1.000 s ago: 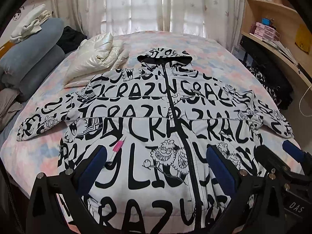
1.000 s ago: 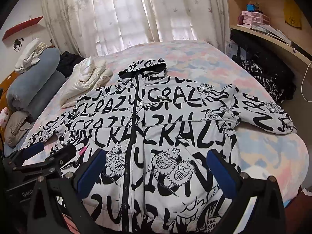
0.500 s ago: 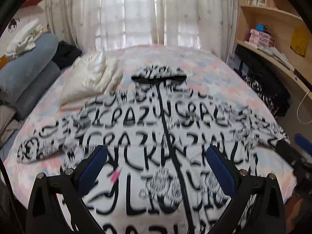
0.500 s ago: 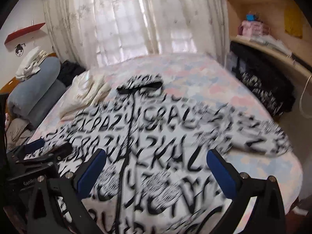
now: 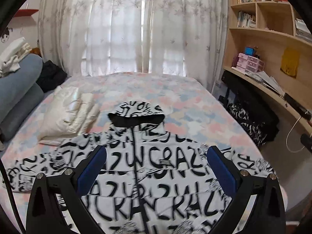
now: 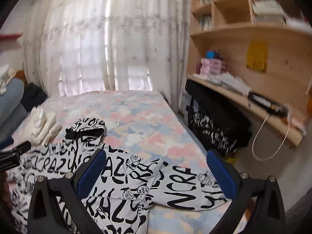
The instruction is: Fold large clothes
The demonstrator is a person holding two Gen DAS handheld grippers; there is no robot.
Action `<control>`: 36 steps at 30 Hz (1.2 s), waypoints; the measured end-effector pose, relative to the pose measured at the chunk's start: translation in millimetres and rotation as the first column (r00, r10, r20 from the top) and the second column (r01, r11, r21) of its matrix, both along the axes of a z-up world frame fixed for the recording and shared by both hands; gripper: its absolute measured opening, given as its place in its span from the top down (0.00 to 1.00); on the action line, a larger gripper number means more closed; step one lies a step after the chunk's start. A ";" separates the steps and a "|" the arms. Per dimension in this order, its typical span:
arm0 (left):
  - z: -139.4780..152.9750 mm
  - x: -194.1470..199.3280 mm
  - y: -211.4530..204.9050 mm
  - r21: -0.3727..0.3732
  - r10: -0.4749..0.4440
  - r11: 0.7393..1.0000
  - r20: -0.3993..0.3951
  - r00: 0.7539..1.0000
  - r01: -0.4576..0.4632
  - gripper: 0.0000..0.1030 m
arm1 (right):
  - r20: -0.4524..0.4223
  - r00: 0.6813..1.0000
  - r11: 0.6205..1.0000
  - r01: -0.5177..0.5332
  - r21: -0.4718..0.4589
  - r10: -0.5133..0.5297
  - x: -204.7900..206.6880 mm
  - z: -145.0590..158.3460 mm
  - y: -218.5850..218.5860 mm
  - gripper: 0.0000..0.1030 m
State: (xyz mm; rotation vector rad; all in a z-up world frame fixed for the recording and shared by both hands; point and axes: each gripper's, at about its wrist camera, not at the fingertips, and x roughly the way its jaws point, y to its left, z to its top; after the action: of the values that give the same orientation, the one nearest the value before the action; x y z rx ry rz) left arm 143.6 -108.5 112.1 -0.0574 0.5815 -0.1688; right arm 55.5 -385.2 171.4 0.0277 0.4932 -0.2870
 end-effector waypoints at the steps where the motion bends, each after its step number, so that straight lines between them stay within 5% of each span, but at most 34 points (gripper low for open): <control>1: -2.5 6.2 -6.6 -0.003 -0.006 1.000 -0.008 1.000 0.006 0.01 | -0.010 1.000 0.999 0.013 0.032 -0.013 3.9 -3.6 -14.7 0.00; 9: -71.3 55.4 -75.1 0.024 -0.065 0.997 -0.139 0.988 0.069 0.01 | -0.157 0.983 0.961 0.131 0.245 -0.094 26.0 -78.3 -106.6 0.03; 14: -128.9 74.7 -113.5 0.041 -0.077 0.995 -0.221 0.972 0.088 0.01 | -0.253 0.961 0.901 0.203 0.384 -0.109 27.0 -134.8 -152.7 0.06; 20: -181.5 87.1 -160.3 0.050 -0.119 0.989 -0.291 0.949 0.139 0.01 | -0.343 0.922 0.794 0.341 0.504 -0.178 -1.1 -195.0 -208.4 0.07; 26: -220.3 94.2 -198.1 0.043 -0.153 0.983 -0.348 0.925 0.179 0.02 | -0.395 0.895 0.614 0.432 0.660 -0.206 -28.9 -259.2 -253.4 0.32; 29: -234.8 96.0 -210.4 0.065 -0.147 0.981 -0.372 0.916 0.183 0.03 | -0.392 0.894 0.542 0.445 0.713 -0.218 -28.7 -281.6 -266.3 0.35; 34: -243.5 96.6 -219.2 0.077 -0.157 0.976 -0.405 0.901 0.204 0.13 | -0.360 0.887 0.527 0.462 0.713 -0.291 -15.4 -286.2 -276.1 0.35; 36: -238.6 94.6 -216.7 0.072 -0.171 0.974 -0.398 0.901 0.216 0.18 | -0.366 0.879 0.548 0.477 0.687 -0.307 -5.8 -285.3 -275.3 0.54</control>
State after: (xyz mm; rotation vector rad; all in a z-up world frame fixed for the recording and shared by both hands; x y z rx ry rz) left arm 238.2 -325.2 -126.6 0.0813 0.9967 -0.3219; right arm 49.8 -660.5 -113.9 0.9831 0.7931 -0.5155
